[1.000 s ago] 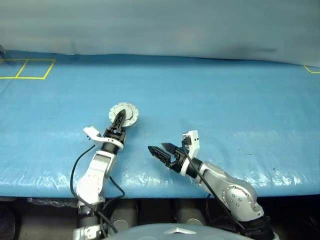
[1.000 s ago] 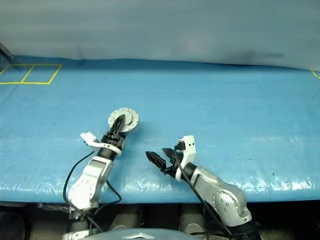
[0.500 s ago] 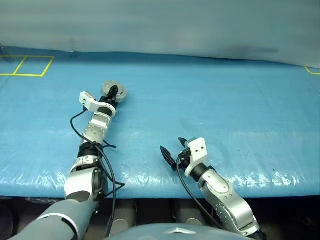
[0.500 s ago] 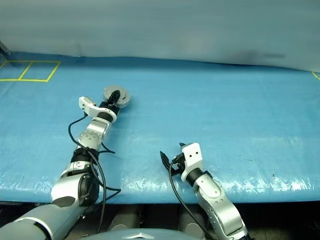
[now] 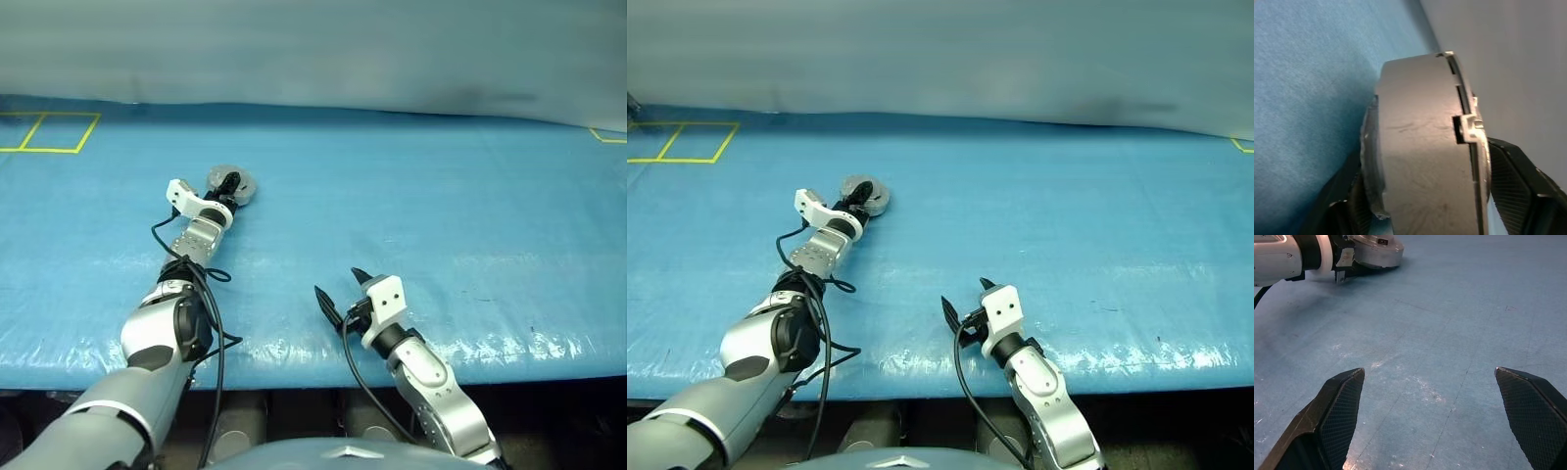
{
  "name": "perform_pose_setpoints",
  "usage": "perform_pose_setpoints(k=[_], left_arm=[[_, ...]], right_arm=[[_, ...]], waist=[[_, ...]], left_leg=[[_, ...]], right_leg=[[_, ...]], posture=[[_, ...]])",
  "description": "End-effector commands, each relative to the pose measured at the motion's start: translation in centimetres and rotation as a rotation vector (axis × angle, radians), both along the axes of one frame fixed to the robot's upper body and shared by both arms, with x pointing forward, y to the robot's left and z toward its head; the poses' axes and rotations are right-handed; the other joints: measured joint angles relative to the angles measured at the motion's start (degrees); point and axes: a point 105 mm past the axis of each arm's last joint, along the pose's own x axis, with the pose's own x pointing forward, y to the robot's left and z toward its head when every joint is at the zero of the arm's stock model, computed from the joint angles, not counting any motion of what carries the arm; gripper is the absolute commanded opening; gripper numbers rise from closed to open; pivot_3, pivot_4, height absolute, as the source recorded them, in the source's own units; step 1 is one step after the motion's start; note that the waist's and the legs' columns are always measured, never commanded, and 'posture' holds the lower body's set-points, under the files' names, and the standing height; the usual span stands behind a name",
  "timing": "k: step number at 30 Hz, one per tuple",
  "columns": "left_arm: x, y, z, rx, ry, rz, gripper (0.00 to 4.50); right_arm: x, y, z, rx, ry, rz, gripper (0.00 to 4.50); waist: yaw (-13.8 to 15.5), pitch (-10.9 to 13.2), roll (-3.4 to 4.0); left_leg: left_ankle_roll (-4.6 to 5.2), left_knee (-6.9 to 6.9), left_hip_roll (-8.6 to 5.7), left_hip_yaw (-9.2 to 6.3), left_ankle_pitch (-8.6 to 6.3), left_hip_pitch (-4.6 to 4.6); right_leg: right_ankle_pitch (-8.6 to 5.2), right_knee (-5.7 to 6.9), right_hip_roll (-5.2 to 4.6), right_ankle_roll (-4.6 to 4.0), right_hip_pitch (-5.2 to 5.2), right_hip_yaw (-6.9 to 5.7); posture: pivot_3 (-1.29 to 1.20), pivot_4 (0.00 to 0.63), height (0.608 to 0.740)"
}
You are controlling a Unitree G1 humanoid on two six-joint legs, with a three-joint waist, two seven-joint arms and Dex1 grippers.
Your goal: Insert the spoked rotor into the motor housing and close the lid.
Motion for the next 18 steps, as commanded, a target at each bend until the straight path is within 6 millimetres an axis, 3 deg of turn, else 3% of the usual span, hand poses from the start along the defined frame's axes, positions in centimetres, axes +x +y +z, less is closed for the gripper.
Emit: perform_pose_setpoints(k=[1, 5, 9, 15, 18], left_arm=[[-0.7, 1.2, -1.0, 0.034, 0.039, 0.031, 4.48], [-2.5, 1.9, -2.7, 0.054, 0.102, 0.048, 4.48], [-5.6, 2.0, -3.8, 0.064, 0.145, 0.046, 4.48], [-10.5, 1.5, -3.6, 0.094, 0.121, 0.004, 4.48], [-13.2, 0.7, -2.9, 0.329, 0.040, -0.097, 4.48]], right_arm=[[0.1, 0.3, 1.0, 0.014, -0.045, 0.011, 4.50], [0.1, 0.7, 0.9, 0.017, -0.039, 0.026, 4.50], [0.3, 0.9, 0.9, 0.017, -0.036, 0.042, 4.50], [0.3, 0.9, 0.7, 0.015, -0.026, 0.066, 4.50], [0.5, 0.4, 0.8, 0.013, -0.037, 0.057, 4.50]], waist=[[-0.3, 0.0, 0.01], [-1.0, -0.1, 0.06], [-1.4, -0.3, 0.23], [-1.0, -0.4, 0.29], [-0.9, -0.4, 0.30]], left_leg=[[-0.01, 0.00, 0.01, 0.01, 0.01, 0.06], [-0.02, 0.02, 0.03, 0.19, 0.01, 0.28], [-0.04, 0.01, 0.06, 0.29, 0.02, 0.43], [-0.08, 0.01, 0.07, 0.29, -0.05, 1.10], [-0.26, 0.03, 0.08, 0.29, -0.16, 1.12]], right_leg=[[0.00, 0.05, 0.00, 0.00, 0.03, 0.01], [-0.05, 0.40, -0.01, -0.07, 0.03, 0.20], [-0.07, 0.47, -0.01, -0.10, 0.10, 0.31], [-0.35, 0.43, -0.04, -0.53, 0.77, 0.29], [-0.37, 0.43, -0.04, -0.57, 0.79, 0.29]], posture=[[0.00, 0.150, 0.740], [0.00, 0.150, 0.740], [0.00, 0.150, 0.740], [0.00, 0.150, 0.740], [0.00, 0.150, 0.740]])
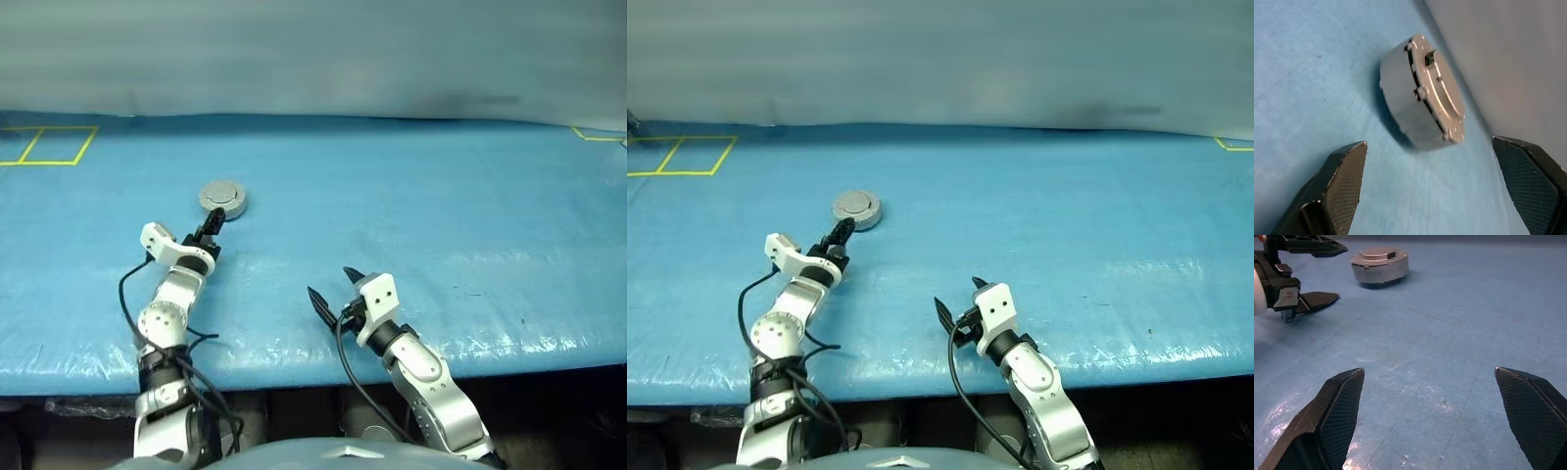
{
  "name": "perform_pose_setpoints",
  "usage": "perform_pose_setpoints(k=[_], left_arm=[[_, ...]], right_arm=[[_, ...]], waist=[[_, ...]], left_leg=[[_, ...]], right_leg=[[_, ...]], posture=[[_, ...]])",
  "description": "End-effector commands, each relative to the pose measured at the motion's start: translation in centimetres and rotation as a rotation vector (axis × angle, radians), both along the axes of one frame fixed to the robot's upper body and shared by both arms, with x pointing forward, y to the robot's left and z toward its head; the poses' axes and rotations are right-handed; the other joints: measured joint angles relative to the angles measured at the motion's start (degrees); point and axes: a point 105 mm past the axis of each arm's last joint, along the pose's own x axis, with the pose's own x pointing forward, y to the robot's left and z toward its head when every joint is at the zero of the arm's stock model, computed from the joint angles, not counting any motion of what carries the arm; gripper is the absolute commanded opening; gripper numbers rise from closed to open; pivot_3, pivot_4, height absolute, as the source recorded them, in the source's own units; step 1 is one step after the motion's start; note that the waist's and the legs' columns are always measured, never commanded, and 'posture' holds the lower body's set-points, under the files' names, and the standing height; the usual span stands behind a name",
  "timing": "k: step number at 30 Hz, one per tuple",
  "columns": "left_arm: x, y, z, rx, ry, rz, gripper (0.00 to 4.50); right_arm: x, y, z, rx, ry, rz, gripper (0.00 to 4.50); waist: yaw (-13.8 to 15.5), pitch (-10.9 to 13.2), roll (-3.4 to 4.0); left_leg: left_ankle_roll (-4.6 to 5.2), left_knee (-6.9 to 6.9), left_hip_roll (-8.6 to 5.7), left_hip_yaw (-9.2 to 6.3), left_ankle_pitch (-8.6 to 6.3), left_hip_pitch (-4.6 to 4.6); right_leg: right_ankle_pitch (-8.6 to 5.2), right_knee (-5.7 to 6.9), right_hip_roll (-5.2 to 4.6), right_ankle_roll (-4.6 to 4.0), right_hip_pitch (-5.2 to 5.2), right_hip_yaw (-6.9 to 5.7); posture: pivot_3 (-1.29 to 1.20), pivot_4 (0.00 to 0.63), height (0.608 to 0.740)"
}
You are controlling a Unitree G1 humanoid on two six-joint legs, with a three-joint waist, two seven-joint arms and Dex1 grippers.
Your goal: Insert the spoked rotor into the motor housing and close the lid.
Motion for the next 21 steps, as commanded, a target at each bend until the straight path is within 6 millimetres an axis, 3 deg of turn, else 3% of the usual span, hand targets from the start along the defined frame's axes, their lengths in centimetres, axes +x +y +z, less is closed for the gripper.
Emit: perform_pose_setpoints(k=[1, 7, 13, 21], left_arm=[[-2.6, -1.5, -0.2, 0.248, -0.024, -0.142, 4.48], [-6.1, -1.3, 0.0, 0.727, -0.135, -0.158, 4.48], [-7.6, -1.5, -0.1, 1.038, -0.281, -0.164, 4.48], [-8.0, -1.0, -0.1, 0.990, -0.299, -0.053, 4.48]], right_arm=[[0.4, -0.5, 0.9, 0.009, -0.043, -0.012, 4.50], [1.3, -2.0, 0.9, 0.001, -0.082, -0.103, 4.50], [1.8, -2.7, 1.0, 0.063, -0.102, -0.194, 4.50], [1.3, -2.6, 0.4, 0.035, -0.112, -0.198, 4.50]], waist=[[0.1, 0.0, 0.00], [0.9, 0.0, 0.03], [1.6, 0.0, 0.04], [1.7, 0.0, 0.06]], left_leg=[[-0.06, 0.00, 0.00, 0.02, -0.04, 0.00], [-0.10, -0.08, 0.02, 0.06, -0.06, -0.18], [-0.11, -0.09, 0.39, 0.07, -0.06, -0.66], [0.18, -0.08, 0.39, 0.12, 0.08, -1.02]], right_leg=[[-0.01, 0.00, 0.00, -0.02, -0.01, 0.01], [-0.04, -0.04, -0.05, -0.07, -0.20, 0.04], [-0.05, -0.03, -0.02, -0.10, -0.69, -0.02], [-0.05, -0.02, 0.00, -0.12, -1.07, -0.07]], posture=[[0.00, 0.150, 0.740], [0.00, 0.150, 0.740], [0.00, 0.150, 0.740], [0.00, 0.150, 0.740]])
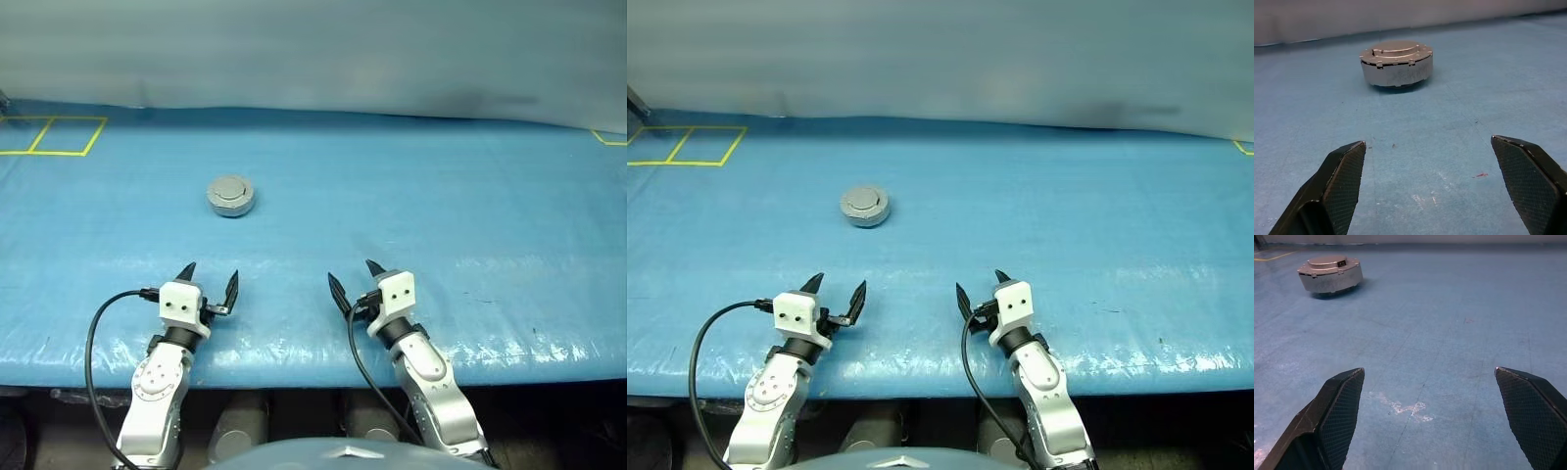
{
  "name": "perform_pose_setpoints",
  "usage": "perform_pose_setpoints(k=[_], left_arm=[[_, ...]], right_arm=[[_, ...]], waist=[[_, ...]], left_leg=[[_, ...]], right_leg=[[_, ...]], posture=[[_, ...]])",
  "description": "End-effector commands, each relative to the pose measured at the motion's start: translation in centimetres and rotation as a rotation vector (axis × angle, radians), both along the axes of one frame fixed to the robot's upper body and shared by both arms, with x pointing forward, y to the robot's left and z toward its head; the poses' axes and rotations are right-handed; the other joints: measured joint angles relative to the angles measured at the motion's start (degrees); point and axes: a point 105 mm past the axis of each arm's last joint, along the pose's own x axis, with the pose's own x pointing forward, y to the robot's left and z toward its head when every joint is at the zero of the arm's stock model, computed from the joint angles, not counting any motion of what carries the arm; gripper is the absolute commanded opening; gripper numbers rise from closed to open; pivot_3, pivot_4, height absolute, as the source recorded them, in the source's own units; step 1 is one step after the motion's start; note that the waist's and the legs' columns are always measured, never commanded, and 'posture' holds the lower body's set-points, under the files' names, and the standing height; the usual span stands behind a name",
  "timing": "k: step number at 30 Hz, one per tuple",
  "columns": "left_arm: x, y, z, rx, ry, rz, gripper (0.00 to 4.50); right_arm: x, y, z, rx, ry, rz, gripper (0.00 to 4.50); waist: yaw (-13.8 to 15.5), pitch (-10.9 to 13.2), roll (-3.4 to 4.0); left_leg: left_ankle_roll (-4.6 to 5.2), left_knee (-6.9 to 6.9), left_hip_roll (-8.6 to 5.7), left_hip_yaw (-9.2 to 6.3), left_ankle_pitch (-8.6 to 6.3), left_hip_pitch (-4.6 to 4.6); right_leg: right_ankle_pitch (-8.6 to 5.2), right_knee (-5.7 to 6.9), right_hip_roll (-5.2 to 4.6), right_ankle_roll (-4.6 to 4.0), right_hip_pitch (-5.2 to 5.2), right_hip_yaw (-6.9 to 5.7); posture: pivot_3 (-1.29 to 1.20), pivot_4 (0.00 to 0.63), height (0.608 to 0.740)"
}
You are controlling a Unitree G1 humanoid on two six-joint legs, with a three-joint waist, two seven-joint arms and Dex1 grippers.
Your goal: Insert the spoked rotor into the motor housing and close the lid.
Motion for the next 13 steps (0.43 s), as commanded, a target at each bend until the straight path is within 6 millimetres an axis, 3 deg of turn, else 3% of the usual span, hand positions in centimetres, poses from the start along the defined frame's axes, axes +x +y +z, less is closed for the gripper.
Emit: perform_pose_setpoints(k=[1, 13], left_arm=[[-0.02, 0.60, 0.85, -0.006, -0.050, 0.027, 4.48], [0.42, 0.16, 0.91, -0.003, -0.049, -0.003, 4.48]], right_arm=[[0.04, 0.00, 0.91, 0.006, -0.050, -0.008, 4.50], [0.05, -0.44, 0.71, -0.002, -0.046, -0.027, 4.50]], waist=[[-0.1, 0.0, 0.00], [-0.1, 0.0, 0.00]], left_leg=[[0.00, 0.00, 0.01, 0.00, 0.00, 0.02], [-0.01, 0.04, 0.01, 0.00, 0.00, 0.03]], right_leg=[[-0.01, 0.03, 0.02, -0.01, 0.00, -0.01], [-0.01, 0.04, 0.04, -0.02, 0.04, -0.07]], posture=[[0.00, 0.150, 0.740], [0.00, 0.150, 0.740]])
